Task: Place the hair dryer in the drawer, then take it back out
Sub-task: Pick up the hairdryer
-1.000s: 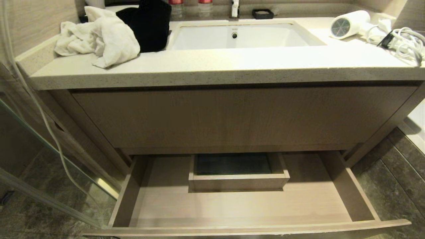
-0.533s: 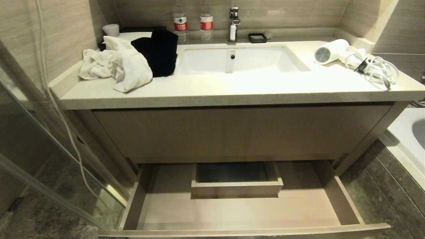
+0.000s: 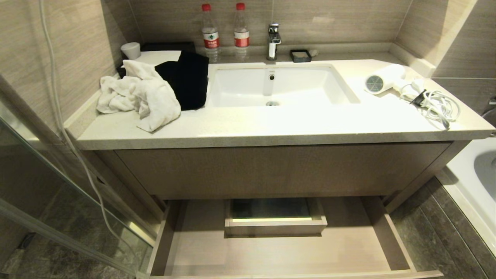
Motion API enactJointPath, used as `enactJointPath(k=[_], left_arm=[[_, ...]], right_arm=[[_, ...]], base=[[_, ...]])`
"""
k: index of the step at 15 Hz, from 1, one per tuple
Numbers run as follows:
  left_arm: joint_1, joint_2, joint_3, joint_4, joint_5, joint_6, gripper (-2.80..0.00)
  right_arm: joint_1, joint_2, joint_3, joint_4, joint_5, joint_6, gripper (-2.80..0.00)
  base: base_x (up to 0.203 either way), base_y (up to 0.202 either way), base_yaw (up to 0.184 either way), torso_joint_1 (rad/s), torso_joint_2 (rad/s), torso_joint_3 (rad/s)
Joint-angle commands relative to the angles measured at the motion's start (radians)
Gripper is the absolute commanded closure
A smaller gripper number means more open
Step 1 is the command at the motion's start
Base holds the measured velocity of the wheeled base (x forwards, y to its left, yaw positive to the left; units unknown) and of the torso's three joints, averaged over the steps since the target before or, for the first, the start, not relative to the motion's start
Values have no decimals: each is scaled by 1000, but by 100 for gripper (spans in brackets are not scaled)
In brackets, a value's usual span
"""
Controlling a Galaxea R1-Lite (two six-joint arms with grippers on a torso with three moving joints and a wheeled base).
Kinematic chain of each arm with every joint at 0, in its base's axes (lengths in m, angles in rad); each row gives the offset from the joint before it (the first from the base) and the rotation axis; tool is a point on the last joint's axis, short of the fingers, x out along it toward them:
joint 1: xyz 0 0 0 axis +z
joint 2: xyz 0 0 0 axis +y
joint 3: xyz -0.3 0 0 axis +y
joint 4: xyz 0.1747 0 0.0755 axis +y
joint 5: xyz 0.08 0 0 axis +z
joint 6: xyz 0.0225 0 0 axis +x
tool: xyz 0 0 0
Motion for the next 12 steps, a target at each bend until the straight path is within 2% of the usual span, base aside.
enactJointPath(k=[1,7,12], left_arm=[[0,0,0,0,0,0,0],[0,0,0,0,0,0,0],[0,0,0,0,0,0,0]], right_arm=[[1,0,2,0,1,0,0],[-1,0,2,0,1,0,0],[-1,0,2,0,1,0,0]], base=[[0,0,0,301,-560,-265],[0,0,0,319,-594,-278],[0,0,0,213,-395,-186]])
